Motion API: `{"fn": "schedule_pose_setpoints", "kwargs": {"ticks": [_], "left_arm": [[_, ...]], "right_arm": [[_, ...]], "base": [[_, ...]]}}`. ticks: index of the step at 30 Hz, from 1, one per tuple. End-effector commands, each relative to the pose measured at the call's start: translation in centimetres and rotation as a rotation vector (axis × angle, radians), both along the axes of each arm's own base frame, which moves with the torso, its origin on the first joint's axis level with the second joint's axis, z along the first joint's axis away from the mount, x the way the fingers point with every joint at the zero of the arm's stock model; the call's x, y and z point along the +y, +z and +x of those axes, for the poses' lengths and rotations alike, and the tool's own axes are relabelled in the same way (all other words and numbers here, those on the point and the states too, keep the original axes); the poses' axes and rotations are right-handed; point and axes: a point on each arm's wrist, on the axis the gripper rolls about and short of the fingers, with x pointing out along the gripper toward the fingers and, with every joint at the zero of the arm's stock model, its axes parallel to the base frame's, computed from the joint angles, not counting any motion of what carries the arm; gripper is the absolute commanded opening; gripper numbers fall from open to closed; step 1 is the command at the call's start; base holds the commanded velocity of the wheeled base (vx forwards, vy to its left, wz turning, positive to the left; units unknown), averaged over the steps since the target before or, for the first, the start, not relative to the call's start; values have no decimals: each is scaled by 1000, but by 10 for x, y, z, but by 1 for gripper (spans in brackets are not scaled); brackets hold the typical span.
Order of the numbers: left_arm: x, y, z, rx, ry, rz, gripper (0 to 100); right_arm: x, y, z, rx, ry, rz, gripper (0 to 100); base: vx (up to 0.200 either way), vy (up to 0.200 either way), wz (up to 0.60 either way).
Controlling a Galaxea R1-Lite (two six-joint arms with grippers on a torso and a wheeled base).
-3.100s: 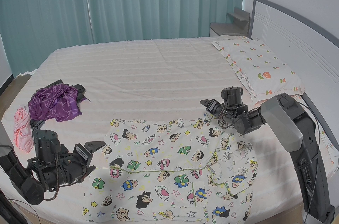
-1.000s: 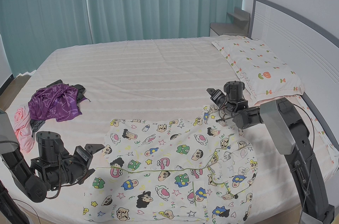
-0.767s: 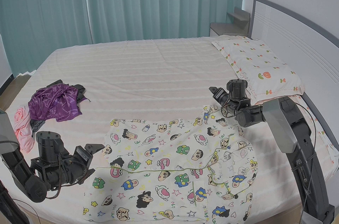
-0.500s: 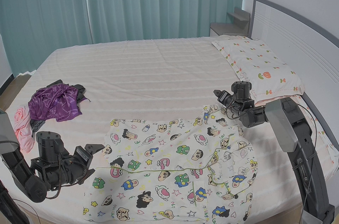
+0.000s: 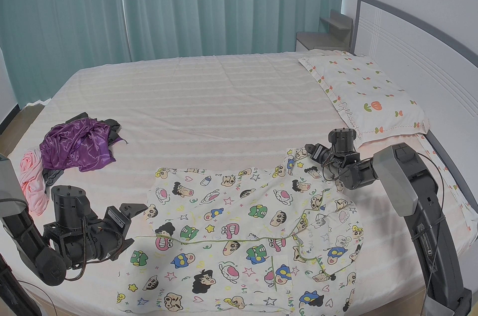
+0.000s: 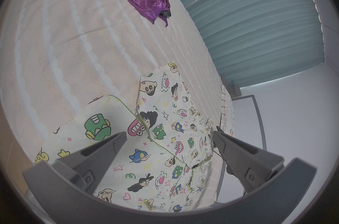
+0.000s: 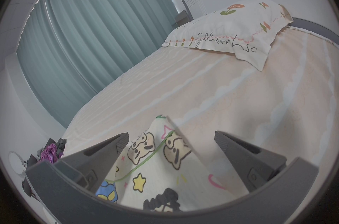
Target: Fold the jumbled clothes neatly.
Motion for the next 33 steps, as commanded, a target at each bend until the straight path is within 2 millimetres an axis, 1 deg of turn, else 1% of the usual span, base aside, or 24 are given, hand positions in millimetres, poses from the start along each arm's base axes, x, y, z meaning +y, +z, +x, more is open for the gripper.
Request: {"fn": "schedule_pose_setpoints", "kwargs": {"ticks": [1, 3, 5, 9, 22, 28, 33], "left_arm": [[0, 0, 0, 0, 0, -1, 100], [0, 0, 0, 0, 0, -1, 100], [0, 0, 0, 0, 0, -1, 100], [0, 0, 0, 0, 0, -1, 100], [0, 0, 0, -1, -1, 0, 100], [0, 1, 0, -3, -1, 0, 100], [0, 1, 0, -6, -1, -1, 100]], "right_arm": [[2, -6, -1, 14, 9, -2, 0], [2, -6, -1, 14, 9, -2, 0], [4, -10, -2, 21, 13, -4, 0], [2, -8, -2, 18, 9, -4, 0], [-30, 6, 6, -21, -77, -1, 0], [-37, 9, 8, -32, -99, -1, 0], [-38, 8, 9, -33, -109, -5, 0]], "base": [[0, 0, 0], [0, 0, 0], [0, 0, 0], [0, 0, 0], [0, 0, 0], [0, 0, 0], [0, 0, 0]]}}
